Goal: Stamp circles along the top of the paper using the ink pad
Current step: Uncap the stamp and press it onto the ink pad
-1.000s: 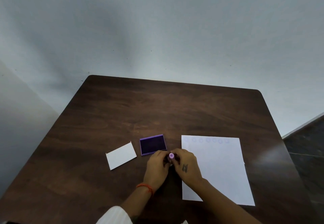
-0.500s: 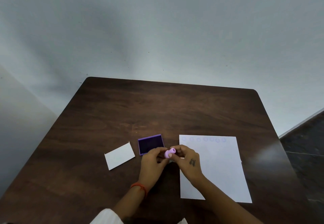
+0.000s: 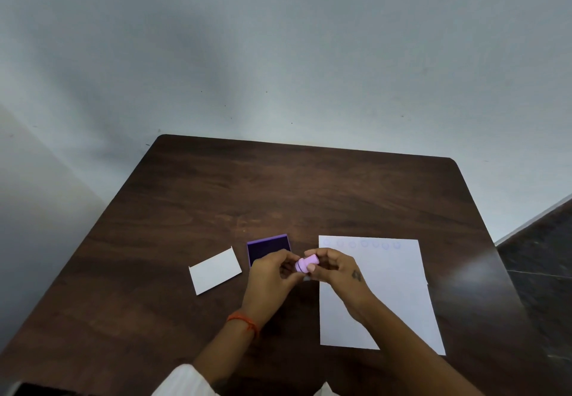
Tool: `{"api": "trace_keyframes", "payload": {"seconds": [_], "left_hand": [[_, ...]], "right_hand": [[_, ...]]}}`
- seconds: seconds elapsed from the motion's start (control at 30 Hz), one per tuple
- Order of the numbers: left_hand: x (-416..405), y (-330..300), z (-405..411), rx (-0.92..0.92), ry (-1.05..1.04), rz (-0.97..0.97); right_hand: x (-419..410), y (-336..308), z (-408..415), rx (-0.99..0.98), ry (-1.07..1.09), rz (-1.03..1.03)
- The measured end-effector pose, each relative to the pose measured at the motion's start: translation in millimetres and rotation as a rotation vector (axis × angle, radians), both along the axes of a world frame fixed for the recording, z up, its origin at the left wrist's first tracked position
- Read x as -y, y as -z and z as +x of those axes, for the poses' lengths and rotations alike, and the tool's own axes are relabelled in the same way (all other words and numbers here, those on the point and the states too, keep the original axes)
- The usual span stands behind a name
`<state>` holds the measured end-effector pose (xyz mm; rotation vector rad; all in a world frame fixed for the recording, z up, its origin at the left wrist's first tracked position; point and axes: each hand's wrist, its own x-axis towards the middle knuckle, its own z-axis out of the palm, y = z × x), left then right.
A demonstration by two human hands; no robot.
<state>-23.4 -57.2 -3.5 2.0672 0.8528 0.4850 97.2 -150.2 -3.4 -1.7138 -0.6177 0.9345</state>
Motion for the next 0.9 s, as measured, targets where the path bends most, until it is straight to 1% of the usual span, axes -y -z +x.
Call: {"api": "trace_keyframes", "payload": {"seconds": [0.23, 0.3, 0.4, 0.43, 0.53, 0.73, 0.9], "left_hand": [[1.3, -3.5, 3.3, -0.023, 0.008, 0.051], [0.8, -4.7, 2.4, -0.012, 0.004, 0.052], [-0.7, -3.9, 0.6, 0.003, 0.000, 0.033], [-0.9, -3.1, 0.0, -0.003, -0.002, 0.020], [-1.2, 1.1, -1.8, -0.029, 0.006, -0.023], [-0.7, 17.3, -6.2, -0.122, 0.055, -0.081], [1.1, 33.0, -7.2, -0.202, 0.092, -0.073]], "right_hand": [[-2.9, -3.4, 1.6, -0.029, 0.046, -0.040], [-2.0, -3.9, 5.1, -0.154, 0.088, -0.049], [0.8, -6.9, 9.5, -0.470, 0.161, 0.024], [2.2, -7.8, 11.0, -0.547, 0.186, 0.043], [6.2, -7.6, 13.7, -0.714, 0.238, 0.079], [9.4, -5.7, 15.7, -0.916, 0.305, 0.096], [11.0, -4.7, 15.6, -0.970, 0.312, 0.113]]}}
